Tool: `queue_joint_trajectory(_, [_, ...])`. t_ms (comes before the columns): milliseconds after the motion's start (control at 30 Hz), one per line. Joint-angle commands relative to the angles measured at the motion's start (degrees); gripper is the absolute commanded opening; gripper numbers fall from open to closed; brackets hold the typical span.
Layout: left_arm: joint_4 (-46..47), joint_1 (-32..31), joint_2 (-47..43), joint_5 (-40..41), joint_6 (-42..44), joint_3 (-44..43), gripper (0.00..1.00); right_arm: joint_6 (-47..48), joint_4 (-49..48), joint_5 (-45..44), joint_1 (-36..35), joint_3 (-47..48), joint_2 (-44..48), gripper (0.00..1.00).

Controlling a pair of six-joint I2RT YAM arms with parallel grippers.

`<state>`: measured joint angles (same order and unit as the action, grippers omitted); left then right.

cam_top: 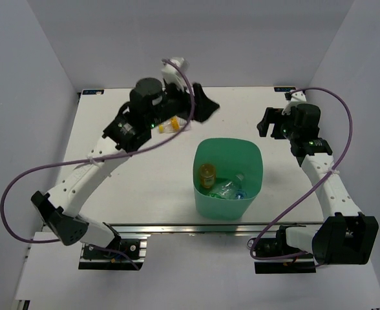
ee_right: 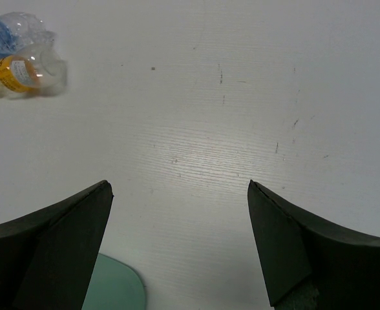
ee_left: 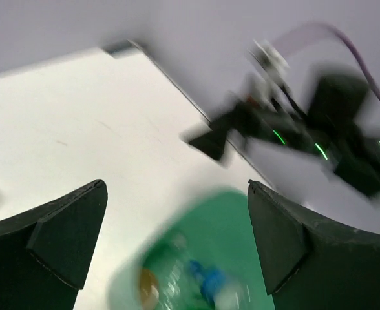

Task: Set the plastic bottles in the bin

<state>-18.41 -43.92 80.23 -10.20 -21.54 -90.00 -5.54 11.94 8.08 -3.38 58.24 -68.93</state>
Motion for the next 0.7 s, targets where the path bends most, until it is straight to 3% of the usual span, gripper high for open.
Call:
queue_joint_trajectory(0, [-6.53,10.73,5.1,11.25,-4.02,-7.46,0.98,0.71,-1.75,0.1,0.21,0.12,0.55,0.89])
queue_joint_trajectory(67, [-7.6,16.64,10.02,14.75,-9.8,-10.19,0.98,0.79,-1.66,-1.22,0.21,0.12,0.46,0.89])
queue_joint_trajectory(267, [-16.38,23.78,25.64,23.91,-29.38,-16.51,0.98,0.79,-1.57,-2.72,0.21,0.3,-0.07,0.89])
queue_joint_trajectory(467, [-12.52,24.41,33.49,29.34,-46.89,-14.16,0.98,1.06,-0.96,-2.45,0.13,0.91,-1.3,0.89])
queue_joint_trajectory(667, [-12.44,24.41,39.21,30.77,-58.95,-12.67,0.98,1.32,-0.52,-5.52,0.21,0.91,-2.18,0.89])
